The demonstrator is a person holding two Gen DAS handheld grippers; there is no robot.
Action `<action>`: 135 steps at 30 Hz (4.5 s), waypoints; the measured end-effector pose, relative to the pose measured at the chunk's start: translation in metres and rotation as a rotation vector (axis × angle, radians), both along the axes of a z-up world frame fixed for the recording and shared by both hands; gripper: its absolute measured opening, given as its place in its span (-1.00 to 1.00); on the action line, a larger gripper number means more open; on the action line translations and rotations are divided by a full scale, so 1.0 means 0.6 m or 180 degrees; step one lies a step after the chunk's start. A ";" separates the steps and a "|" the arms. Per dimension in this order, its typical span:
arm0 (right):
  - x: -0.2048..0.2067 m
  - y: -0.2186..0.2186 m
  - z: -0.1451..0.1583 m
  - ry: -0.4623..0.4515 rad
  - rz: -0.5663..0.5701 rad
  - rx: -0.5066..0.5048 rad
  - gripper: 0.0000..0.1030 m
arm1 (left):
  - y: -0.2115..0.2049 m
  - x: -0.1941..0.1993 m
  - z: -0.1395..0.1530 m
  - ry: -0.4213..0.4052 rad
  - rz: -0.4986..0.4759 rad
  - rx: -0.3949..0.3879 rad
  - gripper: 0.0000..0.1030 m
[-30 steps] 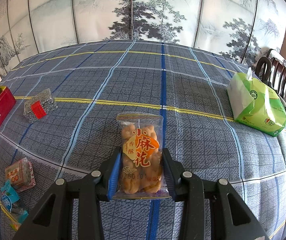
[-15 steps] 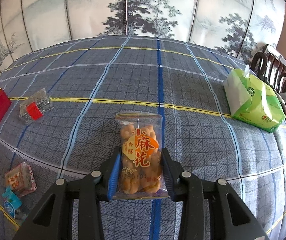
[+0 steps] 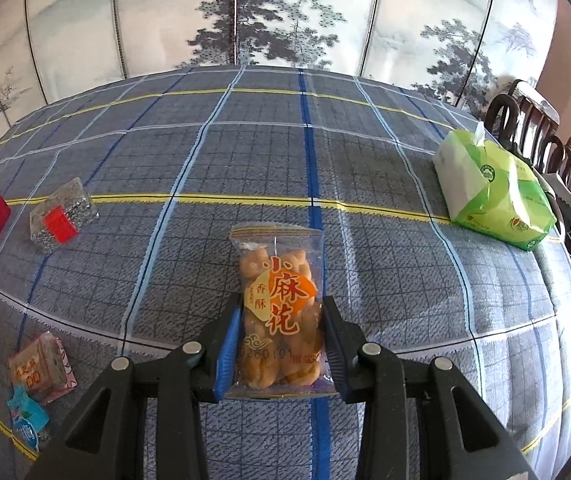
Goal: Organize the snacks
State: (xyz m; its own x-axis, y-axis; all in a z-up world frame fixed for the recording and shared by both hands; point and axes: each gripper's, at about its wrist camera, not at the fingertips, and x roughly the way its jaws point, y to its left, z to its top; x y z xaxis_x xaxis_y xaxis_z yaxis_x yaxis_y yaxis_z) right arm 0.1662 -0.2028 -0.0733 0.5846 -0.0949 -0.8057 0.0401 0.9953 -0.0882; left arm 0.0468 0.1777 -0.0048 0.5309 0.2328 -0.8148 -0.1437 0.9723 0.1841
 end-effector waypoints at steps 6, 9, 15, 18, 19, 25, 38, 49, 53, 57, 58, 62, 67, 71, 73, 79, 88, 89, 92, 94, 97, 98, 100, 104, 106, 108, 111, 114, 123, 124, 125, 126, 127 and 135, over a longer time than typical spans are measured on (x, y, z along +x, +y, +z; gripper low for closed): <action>0.000 0.004 0.003 0.0039 -0.0080 -0.0006 -0.26 | -0.002 -0.021 0.008 -0.0077 0.0121 -0.0034 0.60; -0.002 0.006 0.006 0.0045 -0.0130 -0.0022 -0.27 | -0.001 -0.033 0.015 -0.0153 0.0218 -0.0036 0.60; -0.014 0.015 0.033 -0.0078 -0.0250 0.0028 -0.27 | -0.001 -0.051 0.026 -0.0261 0.0342 -0.0071 0.61; -0.030 0.024 0.055 -0.0166 -0.0238 0.0113 -0.27 | -0.002 -0.057 0.028 -0.0287 0.0381 -0.0073 0.61; -0.035 0.028 0.064 -0.0192 -0.0219 0.0153 -0.27 | -0.001 -0.058 0.028 -0.0286 0.0388 -0.0098 0.61; -0.061 0.080 0.094 -0.0276 -0.0010 0.0293 -0.27 | 0.012 -0.069 0.025 -0.0290 0.0493 -0.0199 0.61; -0.091 0.253 0.118 -0.0284 0.0586 0.0734 -0.27 | 0.052 -0.098 0.031 -0.0332 0.0796 -0.0255 0.61; -0.105 0.423 0.120 -0.0222 0.1078 0.0744 -0.27 | 0.084 -0.115 0.028 -0.0304 0.0927 -0.0273 0.69; -0.113 0.469 0.116 -0.0189 0.1205 0.0689 -0.27 | 0.101 -0.123 0.025 -0.0288 0.1000 -0.0312 0.70; -0.116 0.504 0.113 -0.0144 0.1257 0.0612 -0.27 | 0.113 -0.129 0.021 -0.0269 0.1042 -0.0350 0.70; -0.116 0.515 0.112 -0.0135 0.1282 0.0604 -0.27 | 0.115 -0.131 0.020 -0.0259 0.1053 -0.0348 0.70; -0.117 0.544 0.108 -0.0121 0.1316 0.0542 -0.27 | 0.122 -0.137 0.019 -0.0234 0.1072 -0.0352 0.72; -0.114 0.566 0.094 -0.0057 0.1338 0.0535 -0.27 | 0.129 -0.144 0.018 -0.0219 0.1102 -0.0328 0.73; -0.111 0.573 0.089 -0.0039 0.1342 0.0519 -0.27 | 0.133 -0.148 0.016 -0.0197 0.1122 -0.0323 0.73; -0.109 0.578 0.084 -0.0018 0.1358 0.0515 -0.27 | 0.136 -0.152 0.016 -0.0202 0.1143 -0.0330 0.74; -0.104 0.587 0.063 0.0045 0.1373 0.0510 -0.27 | 0.138 -0.155 0.016 -0.0198 0.1152 -0.0327 0.74; -0.109 0.597 0.046 0.0084 0.1458 0.0417 -0.26 | 0.138 -0.155 0.016 -0.0191 0.1140 -0.0351 0.74; -0.109 0.598 0.045 0.0095 0.1465 0.0410 -0.26 | 0.137 -0.155 0.016 -0.0190 0.1137 -0.0356 0.74; -0.110 0.598 0.045 0.0099 0.1480 0.0422 -0.26 | 0.135 -0.154 0.016 -0.0186 0.1124 -0.0355 0.74; -0.112 0.598 0.046 0.0088 0.1509 0.0427 -0.26 | 0.132 -0.154 0.017 -0.0175 0.1124 -0.0346 0.74; -0.114 0.597 0.049 0.0089 0.1544 0.0431 -0.24 | 0.131 -0.154 0.016 -0.0178 0.1126 -0.0353 0.74; -0.114 0.596 0.050 0.0083 0.1553 0.0435 -0.20 | 0.131 -0.154 0.016 -0.0178 0.1126 -0.0361 0.74; -0.117 0.593 0.055 0.0060 0.1558 0.0463 -0.15 | 0.127 -0.154 0.016 -0.0176 0.1112 -0.0361 0.74; -0.123 0.587 0.068 0.0017 0.1585 0.0487 -0.06 | 0.120 -0.153 0.014 -0.0166 0.1098 -0.0355 0.74; -0.127 0.581 0.077 -0.0023 0.1601 0.0482 -0.05 | 0.115 -0.153 0.015 -0.0163 0.1081 -0.0367 0.74; -0.132 0.570 0.086 -0.0058 0.1617 0.0533 -0.04 | 0.108 -0.153 0.017 -0.0178 0.1059 -0.0365 0.74; -0.140 0.549 0.100 -0.0106 0.1642 0.0599 -0.04 | 0.091 -0.149 0.020 -0.0175 0.0989 -0.0355 0.74; -0.152 0.511 0.113 -0.0173 0.1667 0.0587 -0.04 | 0.069 -0.147 0.025 -0.0189 0.0877 -0.0337 0.74; -0.182 0.330 0.111 -0.0182 0.1325 0.0332 -0.04 | -0.021 -0.122 0.026 -0.0149 0.0404 -0.0312 0.77; -0.188 0.299 0.107 -0.0145 0.1226 0.0291 -0.04 | -0.028 -0.120 0.025 -0.0148 0.0367 -0.0320 0.77; -0.194 0.278 0.104 -0.0118 0.1171 0.0272 -0.04 | -0.041 -0.115 0.025 -0.0140 0.0308 -0.0330 0.77; -0.201 0.257 0.101 -0.0076 0.1119 0.0242 -0.04 | -0.050 -0.112 0.025 -0.0141 0.0265 -0.0330 0.77; -0.206 0.240 0.098 -0.0043 0.1070 0.0219 -0.04 | -0.057 -0.110 0.025 -0.0146 0.0237 -0.0327 0.77; -0.242 0.149 0.071 0.0118 0.1030 0.0151 -0.04 | -0.113 -0.088 0.015 -0.0057 -0.0012 -0.0313 0.77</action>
